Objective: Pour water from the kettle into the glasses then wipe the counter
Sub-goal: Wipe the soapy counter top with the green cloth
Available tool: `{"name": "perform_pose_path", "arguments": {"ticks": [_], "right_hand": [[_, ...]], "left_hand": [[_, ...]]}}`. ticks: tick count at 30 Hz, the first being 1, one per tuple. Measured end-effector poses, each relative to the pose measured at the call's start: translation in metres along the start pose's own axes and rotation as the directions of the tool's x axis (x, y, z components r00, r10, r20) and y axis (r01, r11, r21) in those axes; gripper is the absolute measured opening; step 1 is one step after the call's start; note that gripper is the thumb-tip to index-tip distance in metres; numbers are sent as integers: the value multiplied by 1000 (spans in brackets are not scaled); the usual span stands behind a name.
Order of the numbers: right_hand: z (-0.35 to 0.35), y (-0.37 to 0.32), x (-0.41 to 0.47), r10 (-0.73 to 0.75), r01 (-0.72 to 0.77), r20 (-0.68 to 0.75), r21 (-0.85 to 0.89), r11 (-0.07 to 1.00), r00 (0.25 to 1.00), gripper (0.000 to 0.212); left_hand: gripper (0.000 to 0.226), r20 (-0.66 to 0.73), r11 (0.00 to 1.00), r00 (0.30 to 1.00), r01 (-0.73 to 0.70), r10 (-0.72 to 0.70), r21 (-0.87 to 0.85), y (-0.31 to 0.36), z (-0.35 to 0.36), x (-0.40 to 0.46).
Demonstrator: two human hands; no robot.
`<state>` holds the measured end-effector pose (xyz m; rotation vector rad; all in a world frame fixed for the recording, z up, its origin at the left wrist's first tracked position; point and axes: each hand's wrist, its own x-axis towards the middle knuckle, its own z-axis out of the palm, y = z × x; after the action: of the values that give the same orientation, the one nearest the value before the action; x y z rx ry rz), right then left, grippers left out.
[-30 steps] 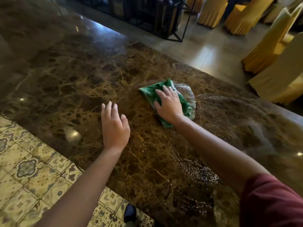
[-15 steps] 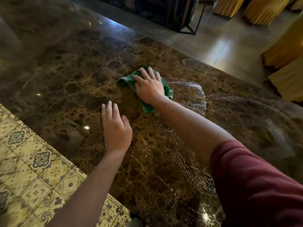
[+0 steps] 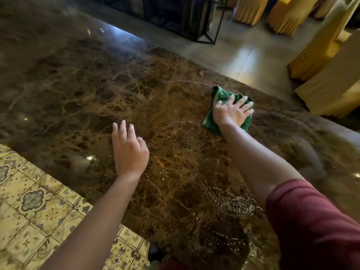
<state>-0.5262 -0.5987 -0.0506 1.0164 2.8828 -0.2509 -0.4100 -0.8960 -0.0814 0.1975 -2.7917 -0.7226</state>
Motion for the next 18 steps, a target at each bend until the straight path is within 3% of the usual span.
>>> {"name": "perform_pose_path", "arguments": {"ticks": [6, 18], "right_hand": [[-2, 56, -23, 124, -123, -23, 44, 991, 992, 70], [6, 123, -102, -22, 30, -105, 69, 997, 994, 60]], "left_hand": [[49, 8, 999, 999, -33, 33, 25, -1, -1, -1], [56, 102, 991, 993, -72, 61, 112, 1, 2, 2]]}}
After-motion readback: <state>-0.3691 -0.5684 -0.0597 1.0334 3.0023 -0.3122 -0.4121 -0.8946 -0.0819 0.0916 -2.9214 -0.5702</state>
